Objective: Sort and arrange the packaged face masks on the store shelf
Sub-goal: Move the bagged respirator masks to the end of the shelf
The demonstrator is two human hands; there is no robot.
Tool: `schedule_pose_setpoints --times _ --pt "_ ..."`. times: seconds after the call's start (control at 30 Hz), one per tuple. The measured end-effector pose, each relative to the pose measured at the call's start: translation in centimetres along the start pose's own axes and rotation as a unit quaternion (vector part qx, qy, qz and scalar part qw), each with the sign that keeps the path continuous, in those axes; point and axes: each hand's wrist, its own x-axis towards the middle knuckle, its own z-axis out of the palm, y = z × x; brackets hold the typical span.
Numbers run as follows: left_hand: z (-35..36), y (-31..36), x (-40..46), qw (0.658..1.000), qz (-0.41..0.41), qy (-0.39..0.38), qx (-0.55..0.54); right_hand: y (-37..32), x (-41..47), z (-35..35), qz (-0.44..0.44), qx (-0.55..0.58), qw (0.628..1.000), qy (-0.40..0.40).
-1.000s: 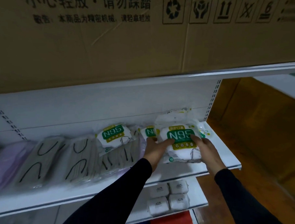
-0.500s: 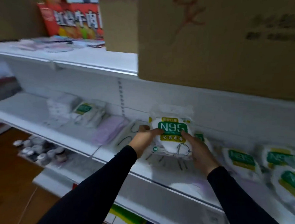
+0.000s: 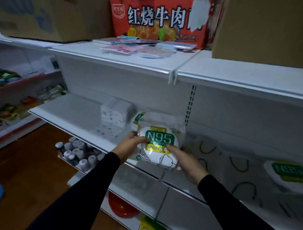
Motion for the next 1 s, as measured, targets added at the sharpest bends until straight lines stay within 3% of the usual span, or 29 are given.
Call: schedule_pose_setpoints --times 0.17,0.33,0.57,0.8,1.0 --pt "-9.5 -0.9 3.0 0.997 -0.064 -0.011 0.03 1.1 3.4 9.7 0.049 -0.032 0.998 0.023" --pt "-13.3 -1.9 6.0 0.99 -0.111 -0.013 0.091 2.1 5.8 13.8 0.102 -0.063 0.992 0.038" --pt "-13.7 -2.3 9.1 0.986 -0.087 -0.028 0.142 2.2 8.0 14.9 0.138 -0.025 0.987 0.081" --pt "-12.2 -1.8 10.0 0.985 -0.055 0.003 0.161 1.3 8.7 14.6 0.139 0.029 0.98 0.137" --pt "-13.0 -1.6 11.0 0.977 -0.058 -0.018 0.204 0.9 8.8 14.4 0.133 -0.001 0.98 0.145"
